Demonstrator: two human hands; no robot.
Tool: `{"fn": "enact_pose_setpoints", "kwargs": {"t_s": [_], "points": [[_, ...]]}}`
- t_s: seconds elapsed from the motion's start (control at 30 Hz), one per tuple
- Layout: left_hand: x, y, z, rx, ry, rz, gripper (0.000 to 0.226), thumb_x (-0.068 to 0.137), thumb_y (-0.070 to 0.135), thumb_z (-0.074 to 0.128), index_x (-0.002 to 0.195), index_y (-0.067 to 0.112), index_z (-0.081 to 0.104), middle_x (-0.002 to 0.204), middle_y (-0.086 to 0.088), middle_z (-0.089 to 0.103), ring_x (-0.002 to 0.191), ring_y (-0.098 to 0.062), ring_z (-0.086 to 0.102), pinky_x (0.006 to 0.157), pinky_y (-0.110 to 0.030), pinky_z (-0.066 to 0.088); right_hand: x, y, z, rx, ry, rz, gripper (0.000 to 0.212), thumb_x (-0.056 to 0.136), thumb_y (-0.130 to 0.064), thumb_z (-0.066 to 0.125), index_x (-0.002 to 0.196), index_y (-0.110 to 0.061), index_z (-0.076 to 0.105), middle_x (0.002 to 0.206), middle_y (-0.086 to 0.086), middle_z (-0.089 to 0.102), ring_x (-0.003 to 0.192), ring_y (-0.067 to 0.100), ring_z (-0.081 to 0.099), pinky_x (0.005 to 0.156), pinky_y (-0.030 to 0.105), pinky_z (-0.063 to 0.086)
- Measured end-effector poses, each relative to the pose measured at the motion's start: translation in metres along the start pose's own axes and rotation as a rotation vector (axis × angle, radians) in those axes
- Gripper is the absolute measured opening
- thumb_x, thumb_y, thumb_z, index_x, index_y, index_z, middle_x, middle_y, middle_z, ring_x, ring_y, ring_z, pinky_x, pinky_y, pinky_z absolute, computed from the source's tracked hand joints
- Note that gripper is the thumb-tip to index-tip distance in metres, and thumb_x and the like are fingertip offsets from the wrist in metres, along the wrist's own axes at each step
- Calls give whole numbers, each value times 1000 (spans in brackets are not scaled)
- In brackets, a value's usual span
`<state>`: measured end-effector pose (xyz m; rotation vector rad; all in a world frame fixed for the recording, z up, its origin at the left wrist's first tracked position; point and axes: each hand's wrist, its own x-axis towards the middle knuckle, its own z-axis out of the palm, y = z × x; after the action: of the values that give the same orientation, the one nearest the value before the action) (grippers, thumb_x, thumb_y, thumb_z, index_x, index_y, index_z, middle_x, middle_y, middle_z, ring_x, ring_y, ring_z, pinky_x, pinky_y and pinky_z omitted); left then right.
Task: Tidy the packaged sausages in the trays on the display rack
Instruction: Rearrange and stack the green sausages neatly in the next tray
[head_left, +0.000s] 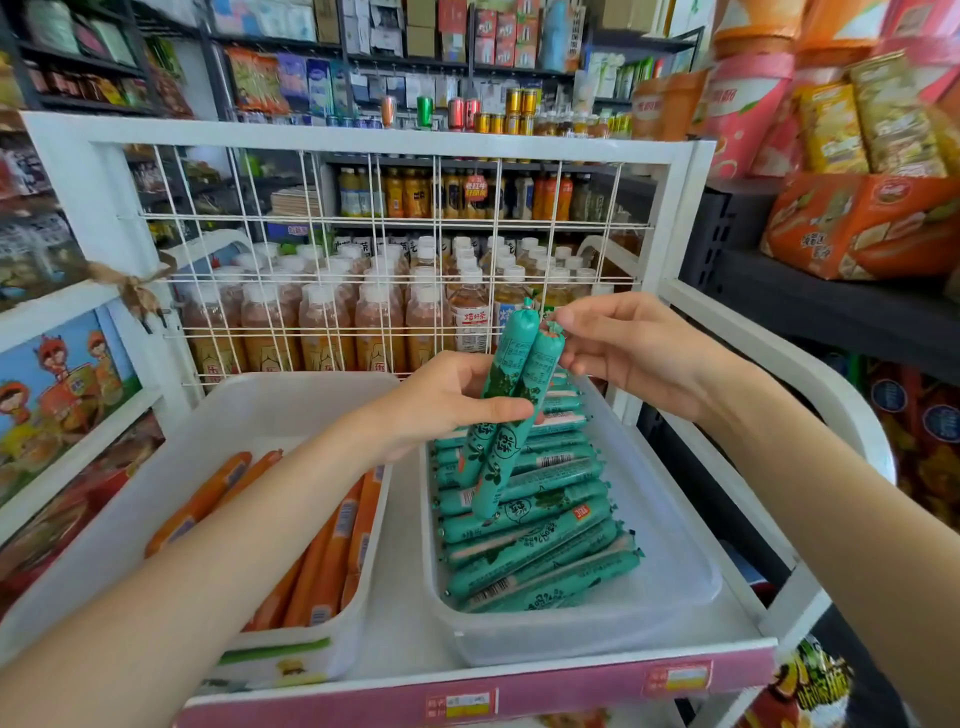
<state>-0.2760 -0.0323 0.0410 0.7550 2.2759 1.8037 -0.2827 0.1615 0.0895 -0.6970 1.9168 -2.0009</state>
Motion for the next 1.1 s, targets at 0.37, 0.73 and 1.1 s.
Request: {"fn": "enact_pose_setpoints", "kwargs": {"t_s": [0.37,0.73,1.1], "points": [[9,10,3,178,-94,-72,23,82,14,65,104,9,65,98,2,71,93,-14,68,85,-25,53,3,-3,3,-161,114,-56,16,68,-25,66,76,-11,68,78,-2,68,78,9,62,78,27,50],[13,5,-3,20,107,-98,17,81,16,63,98,16,64,100,1,69,98,-17,64,89,-32,49,10,4,-10,7,220,41,24,94,-16,47,115,-10,57,90,6,72,86,14,68,74,22,54],[30,0,-10,-674,444,-357,35,85,26,60,116,10,57,101,-5,65,88,-19,60,65,-33,50,-4,48,14,-425,16,151,43,78,-10,71,118,-12,54,103,8,68,89,21,67,77,28,56]]}}
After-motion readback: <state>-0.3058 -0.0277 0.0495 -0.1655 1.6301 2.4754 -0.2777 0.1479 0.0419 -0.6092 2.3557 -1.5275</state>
